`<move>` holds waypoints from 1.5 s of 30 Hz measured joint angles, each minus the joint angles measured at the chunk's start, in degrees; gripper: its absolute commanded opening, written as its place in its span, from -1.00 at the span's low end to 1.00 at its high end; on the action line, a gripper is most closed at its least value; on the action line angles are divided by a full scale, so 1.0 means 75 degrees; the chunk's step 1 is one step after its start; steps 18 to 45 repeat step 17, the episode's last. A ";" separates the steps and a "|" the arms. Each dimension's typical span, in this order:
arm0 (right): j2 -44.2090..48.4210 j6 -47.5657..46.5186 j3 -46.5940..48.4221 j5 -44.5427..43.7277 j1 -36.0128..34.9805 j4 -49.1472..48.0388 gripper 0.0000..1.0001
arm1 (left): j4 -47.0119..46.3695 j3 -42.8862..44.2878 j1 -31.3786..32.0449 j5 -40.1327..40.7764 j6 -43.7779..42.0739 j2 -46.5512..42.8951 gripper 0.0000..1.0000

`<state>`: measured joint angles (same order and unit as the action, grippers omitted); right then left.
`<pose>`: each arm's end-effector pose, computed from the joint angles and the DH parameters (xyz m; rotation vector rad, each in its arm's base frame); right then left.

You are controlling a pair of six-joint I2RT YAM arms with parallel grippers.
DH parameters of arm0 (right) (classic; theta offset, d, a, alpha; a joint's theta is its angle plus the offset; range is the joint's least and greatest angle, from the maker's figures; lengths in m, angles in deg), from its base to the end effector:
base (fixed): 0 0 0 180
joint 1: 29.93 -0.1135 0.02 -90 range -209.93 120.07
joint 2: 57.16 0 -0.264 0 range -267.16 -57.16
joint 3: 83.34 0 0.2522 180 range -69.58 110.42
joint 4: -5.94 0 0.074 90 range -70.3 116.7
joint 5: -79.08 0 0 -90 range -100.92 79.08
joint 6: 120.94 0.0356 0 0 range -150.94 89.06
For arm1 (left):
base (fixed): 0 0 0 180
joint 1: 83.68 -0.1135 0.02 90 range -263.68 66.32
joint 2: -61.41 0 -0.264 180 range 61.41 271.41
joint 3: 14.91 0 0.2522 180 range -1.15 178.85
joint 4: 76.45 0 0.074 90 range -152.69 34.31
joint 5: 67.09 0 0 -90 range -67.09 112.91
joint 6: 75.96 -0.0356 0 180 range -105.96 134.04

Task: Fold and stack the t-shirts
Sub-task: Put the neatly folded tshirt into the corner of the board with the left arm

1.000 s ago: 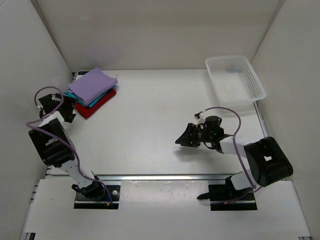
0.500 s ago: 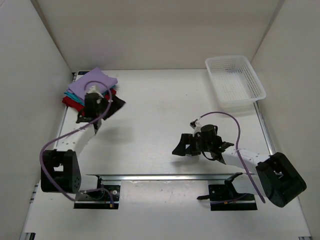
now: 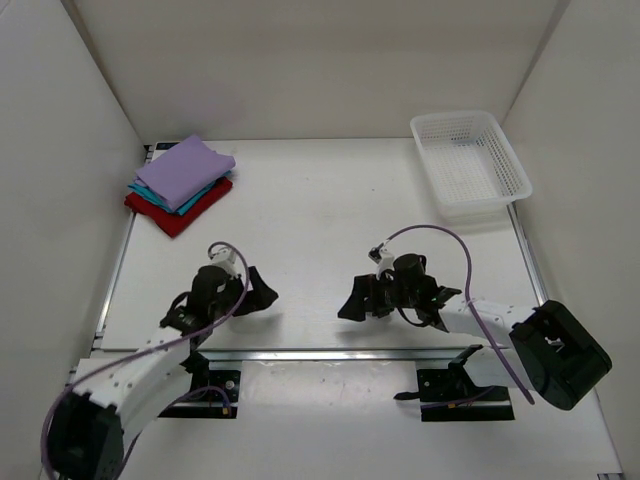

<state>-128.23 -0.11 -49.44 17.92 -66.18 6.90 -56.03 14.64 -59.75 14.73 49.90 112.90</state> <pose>0.1657 0.1428 0.1459 -0.4127 2.3802 1.1578 0.1536 -0.0737 0.1522 -0.1742 2.3971 -0.6775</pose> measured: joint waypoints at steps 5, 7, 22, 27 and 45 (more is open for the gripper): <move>0.0076 0.0029 -0.0335 0.0230 0.0149 -0.0542 0.99 | 0.0772 -0.0647 -0.0341 -0.0175 -0.0006 -0.3232 0.97; 0.0067 0.0035 -0.0341 0.0309 0.0224 -0.0568 0.98 | 0.0825 -0.0822 -0.0323 -0.0326 0.0096 -0.3978 0.97; -0.0125 0.0061 -0.0312 0.0498 0.0353 -0.0743 0.98 | 0.0793 -0.1778 -0.0385 -0.1364 0.0647 -0.4497 0.98; -0.0125 0.0061 -0.0312 0.0498 0.0353 -0.0743 0.98 | 0.0793 -0.1778 -0.0385 -0.1364 0.0647 -0.4497 0.98; -0.0125 0.0061 -0.0312 0.0498 0.0353 -0.0743 0.98 | 0.0793 -0.1778 -0.0385 -0.1364 0.0647 -0.4497 0.98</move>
